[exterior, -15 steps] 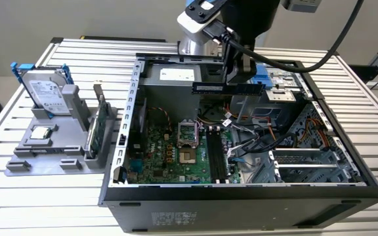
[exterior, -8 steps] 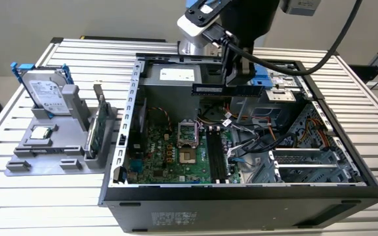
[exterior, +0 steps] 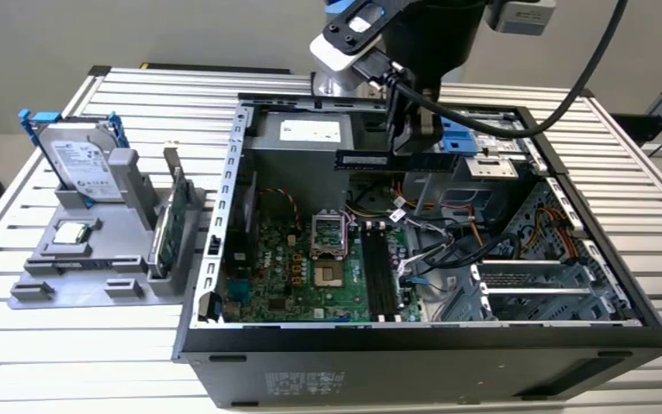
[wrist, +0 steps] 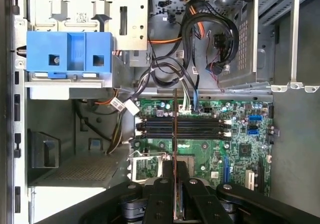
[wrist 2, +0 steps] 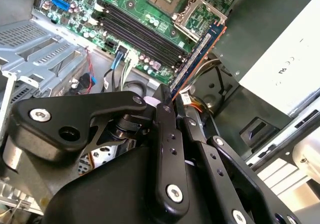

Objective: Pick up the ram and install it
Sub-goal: 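Insert the ram into the slot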

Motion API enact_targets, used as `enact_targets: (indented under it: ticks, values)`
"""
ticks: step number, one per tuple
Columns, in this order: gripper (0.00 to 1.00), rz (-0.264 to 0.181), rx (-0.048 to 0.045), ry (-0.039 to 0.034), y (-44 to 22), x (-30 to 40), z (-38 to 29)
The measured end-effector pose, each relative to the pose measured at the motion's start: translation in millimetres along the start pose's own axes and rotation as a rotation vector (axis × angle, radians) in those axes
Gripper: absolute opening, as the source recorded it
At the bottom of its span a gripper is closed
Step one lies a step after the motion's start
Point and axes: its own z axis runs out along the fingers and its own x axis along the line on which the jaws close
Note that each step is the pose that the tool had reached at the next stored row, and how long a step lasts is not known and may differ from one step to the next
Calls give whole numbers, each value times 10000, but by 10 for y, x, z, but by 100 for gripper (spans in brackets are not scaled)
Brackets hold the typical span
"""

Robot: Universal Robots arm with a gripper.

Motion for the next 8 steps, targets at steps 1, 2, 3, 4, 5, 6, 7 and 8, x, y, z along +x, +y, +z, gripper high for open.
enact_targets:
  ticks: [1, 2, 3, 4, 5, 6, 7, 8]
  values:
    - [0, 0, 0, -2, 0, 5, 8]
    - [0, 0, 0, 0, 0, 9, 15]
    - [0, 0, 0, 0, -1, 13, 22]
    - [0, 0, 0, -1, -1, 18, 28]
    - [0, 0, 0, 0, -1, 22, 34]
    - [0, 0, 0, -1, -1, 26, 38]
    - [0, 0, 0, -1, -2, 30, 43]
    - [0, 0, 0, 0, -2, 34, 47]
